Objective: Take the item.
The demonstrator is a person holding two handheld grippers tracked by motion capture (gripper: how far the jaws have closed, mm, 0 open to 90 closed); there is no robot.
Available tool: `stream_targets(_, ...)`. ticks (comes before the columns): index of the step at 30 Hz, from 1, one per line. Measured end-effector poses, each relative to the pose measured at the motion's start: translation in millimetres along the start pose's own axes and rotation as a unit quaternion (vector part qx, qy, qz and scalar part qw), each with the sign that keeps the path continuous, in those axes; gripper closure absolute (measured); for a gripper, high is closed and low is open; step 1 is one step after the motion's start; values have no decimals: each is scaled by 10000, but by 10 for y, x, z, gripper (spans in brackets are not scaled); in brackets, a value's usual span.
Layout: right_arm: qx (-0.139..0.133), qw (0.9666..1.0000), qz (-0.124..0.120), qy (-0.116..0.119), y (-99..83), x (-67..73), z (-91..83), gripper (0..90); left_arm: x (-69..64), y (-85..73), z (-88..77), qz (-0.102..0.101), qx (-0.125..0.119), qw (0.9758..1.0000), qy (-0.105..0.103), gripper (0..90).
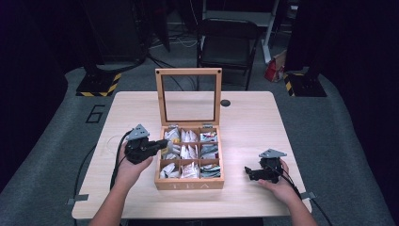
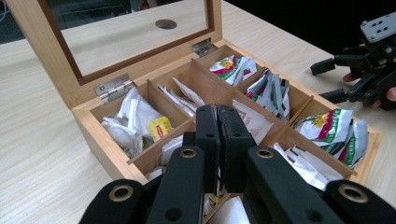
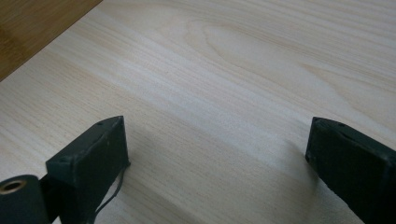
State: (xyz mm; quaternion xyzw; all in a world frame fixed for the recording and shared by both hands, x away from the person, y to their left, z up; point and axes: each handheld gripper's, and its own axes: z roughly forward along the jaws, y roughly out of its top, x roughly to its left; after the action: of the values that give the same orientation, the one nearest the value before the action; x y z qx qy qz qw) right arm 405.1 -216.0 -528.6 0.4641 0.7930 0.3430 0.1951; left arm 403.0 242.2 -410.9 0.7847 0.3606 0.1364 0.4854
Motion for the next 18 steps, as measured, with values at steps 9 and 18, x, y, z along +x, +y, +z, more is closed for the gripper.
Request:
stream_targets(9, 0, 10000, 2, 0, 0, 0, 0, 52, -4, 41, -83, -16, -71, 10000, 25, 878)
stream_targets(18, 5, 10000, 0, -2, 0, 0, 0, 52, 100, 46, -230, -202, -216, 9993, 221, 877)
